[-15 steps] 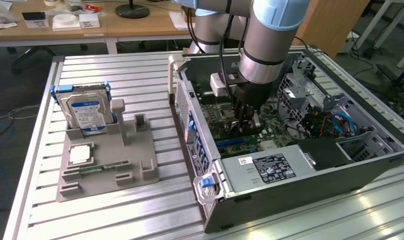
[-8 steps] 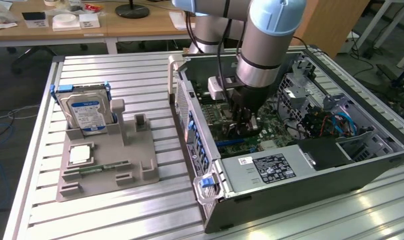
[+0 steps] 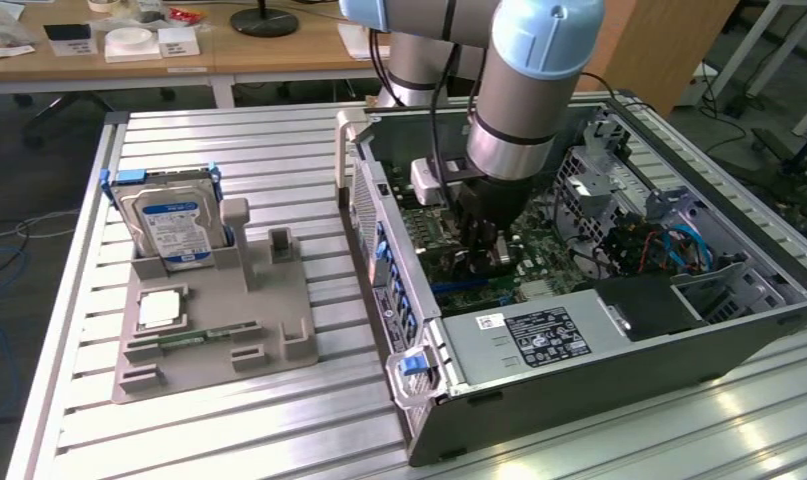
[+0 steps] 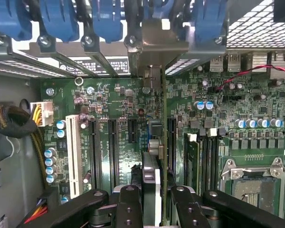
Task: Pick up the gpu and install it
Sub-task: 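Insert the gpu into the slot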
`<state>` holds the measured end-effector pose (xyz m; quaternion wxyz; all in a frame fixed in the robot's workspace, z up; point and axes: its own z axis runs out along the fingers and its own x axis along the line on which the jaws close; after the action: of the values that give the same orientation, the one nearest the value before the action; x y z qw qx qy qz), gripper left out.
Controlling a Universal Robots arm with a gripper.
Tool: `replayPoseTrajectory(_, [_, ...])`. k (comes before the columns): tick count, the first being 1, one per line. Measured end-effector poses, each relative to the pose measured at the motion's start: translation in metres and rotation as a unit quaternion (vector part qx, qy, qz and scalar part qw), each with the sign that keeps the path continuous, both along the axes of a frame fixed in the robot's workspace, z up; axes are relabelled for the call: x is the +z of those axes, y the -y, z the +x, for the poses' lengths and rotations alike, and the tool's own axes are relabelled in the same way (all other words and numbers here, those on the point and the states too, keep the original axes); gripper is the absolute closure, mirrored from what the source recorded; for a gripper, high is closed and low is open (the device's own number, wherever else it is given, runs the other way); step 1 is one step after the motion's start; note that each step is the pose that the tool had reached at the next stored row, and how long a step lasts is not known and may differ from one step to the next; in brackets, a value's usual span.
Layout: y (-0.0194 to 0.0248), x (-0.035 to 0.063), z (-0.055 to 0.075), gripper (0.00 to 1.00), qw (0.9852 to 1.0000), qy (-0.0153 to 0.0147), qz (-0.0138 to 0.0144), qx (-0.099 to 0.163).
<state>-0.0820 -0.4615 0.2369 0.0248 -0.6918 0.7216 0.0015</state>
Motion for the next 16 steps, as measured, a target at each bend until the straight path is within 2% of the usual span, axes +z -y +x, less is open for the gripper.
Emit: replayPoseTrajectory(16, [0.0001,-0.0074,-0.0003,0.72,1.0,-0.0001,-0.0002,0.0])
